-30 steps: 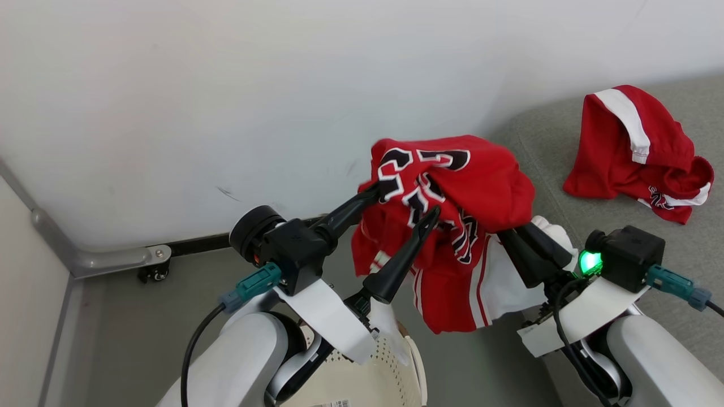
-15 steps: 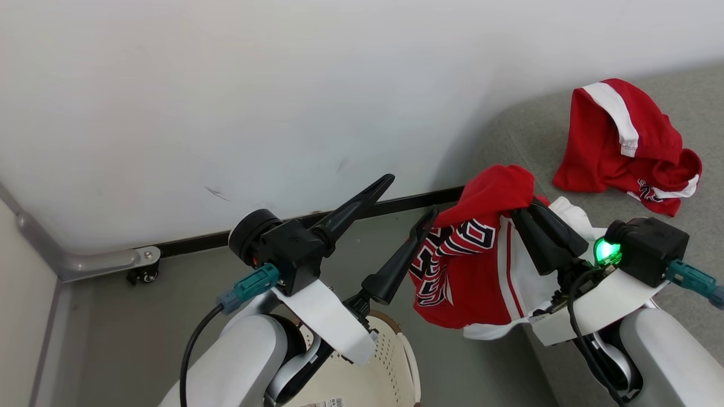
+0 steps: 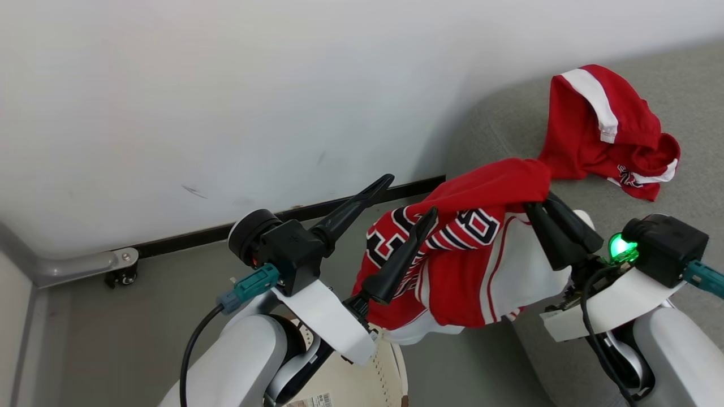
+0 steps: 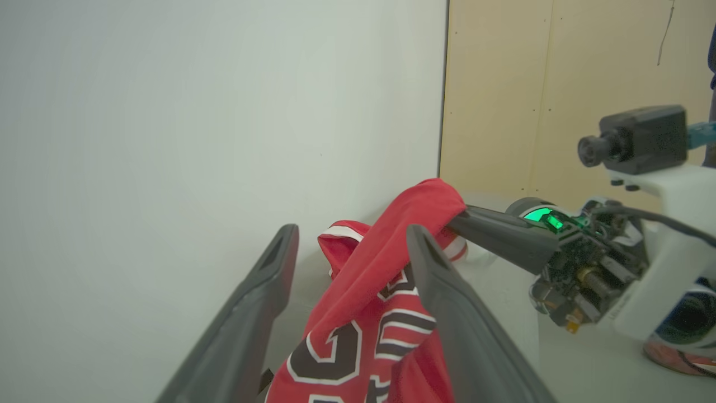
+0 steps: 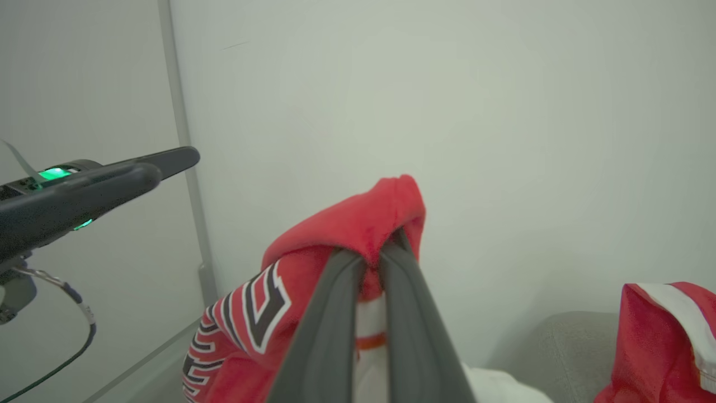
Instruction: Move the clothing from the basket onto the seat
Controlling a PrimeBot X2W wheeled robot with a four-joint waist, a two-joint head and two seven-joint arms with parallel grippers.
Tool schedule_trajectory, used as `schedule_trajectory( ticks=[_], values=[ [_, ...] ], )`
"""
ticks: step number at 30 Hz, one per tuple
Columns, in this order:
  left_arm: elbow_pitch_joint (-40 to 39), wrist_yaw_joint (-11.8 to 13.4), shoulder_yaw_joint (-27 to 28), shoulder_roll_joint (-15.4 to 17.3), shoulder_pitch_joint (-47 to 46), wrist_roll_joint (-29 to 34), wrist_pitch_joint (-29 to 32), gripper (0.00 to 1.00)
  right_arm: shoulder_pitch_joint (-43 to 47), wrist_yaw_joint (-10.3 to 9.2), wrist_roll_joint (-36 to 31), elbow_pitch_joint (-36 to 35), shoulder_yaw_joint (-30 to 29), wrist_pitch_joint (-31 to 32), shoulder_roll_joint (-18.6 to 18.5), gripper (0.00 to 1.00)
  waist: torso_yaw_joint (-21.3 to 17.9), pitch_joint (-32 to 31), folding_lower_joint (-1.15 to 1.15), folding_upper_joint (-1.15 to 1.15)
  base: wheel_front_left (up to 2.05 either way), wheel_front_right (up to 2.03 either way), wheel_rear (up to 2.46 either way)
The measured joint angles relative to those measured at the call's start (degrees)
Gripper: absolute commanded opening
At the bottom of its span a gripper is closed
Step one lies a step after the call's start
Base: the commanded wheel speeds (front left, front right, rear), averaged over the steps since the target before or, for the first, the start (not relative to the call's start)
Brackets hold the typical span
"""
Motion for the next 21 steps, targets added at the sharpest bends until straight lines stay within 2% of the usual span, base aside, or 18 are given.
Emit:
schedule_trajectory(
  ticks=[21],
  values=[
    [0.8,-0.6,-2.2,-0.4,-1.0,-0.8,0.3,1.0,3.8,0.0,-2.5,-3.1,-7.1,0.0,0.6,0.0,-7.5,2.3,0.0,0.0,0.0,0.0,0.0]
  ],
)
